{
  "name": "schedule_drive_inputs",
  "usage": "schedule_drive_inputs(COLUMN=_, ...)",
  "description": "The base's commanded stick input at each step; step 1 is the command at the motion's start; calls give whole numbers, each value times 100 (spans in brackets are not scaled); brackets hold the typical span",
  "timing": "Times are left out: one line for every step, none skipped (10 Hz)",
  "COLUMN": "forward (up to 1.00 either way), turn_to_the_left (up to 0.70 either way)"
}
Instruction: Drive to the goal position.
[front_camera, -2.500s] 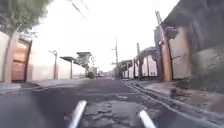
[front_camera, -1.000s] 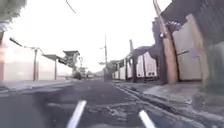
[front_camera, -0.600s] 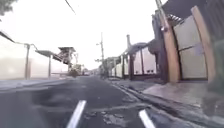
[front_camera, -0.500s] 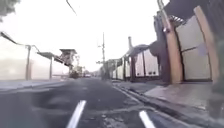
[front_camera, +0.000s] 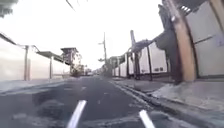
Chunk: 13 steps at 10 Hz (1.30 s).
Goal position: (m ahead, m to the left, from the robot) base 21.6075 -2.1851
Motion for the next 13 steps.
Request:
schedule_drive_inputs(forward=85, turn_to_the_left=34)
schedule_drive_inputs(forward=85, turn_to_the_left=0)
schedule_drive_inputs(forward=85, turn_to_the_left=0)
schedule_drive_inputs(forward=85, turn_to_the_left=0)
schedule_drive_inputs(forward=85, turn_to_the_left=0)
schedule_drive_inputs(forward=85, turn_to_the_left=0)
schedule_drive_inputs(forward=85, turn_to_the_left=0)
schedule_drive_inputs(forward=85, turn_to_the_left=0)
schedule_drive_inputs(forward=85, turn_to_the_left=0)
schedule_drive_inputs(forward=85, turn_to_the_left=0)
schedule_drive_inputs(forward=85, turn_to_the_left=0)
schedule_drive_inputs(forward=85, turn_to_the_left=0)
schedule_drive_inputs(forward=85, turn_to_the_left=0)
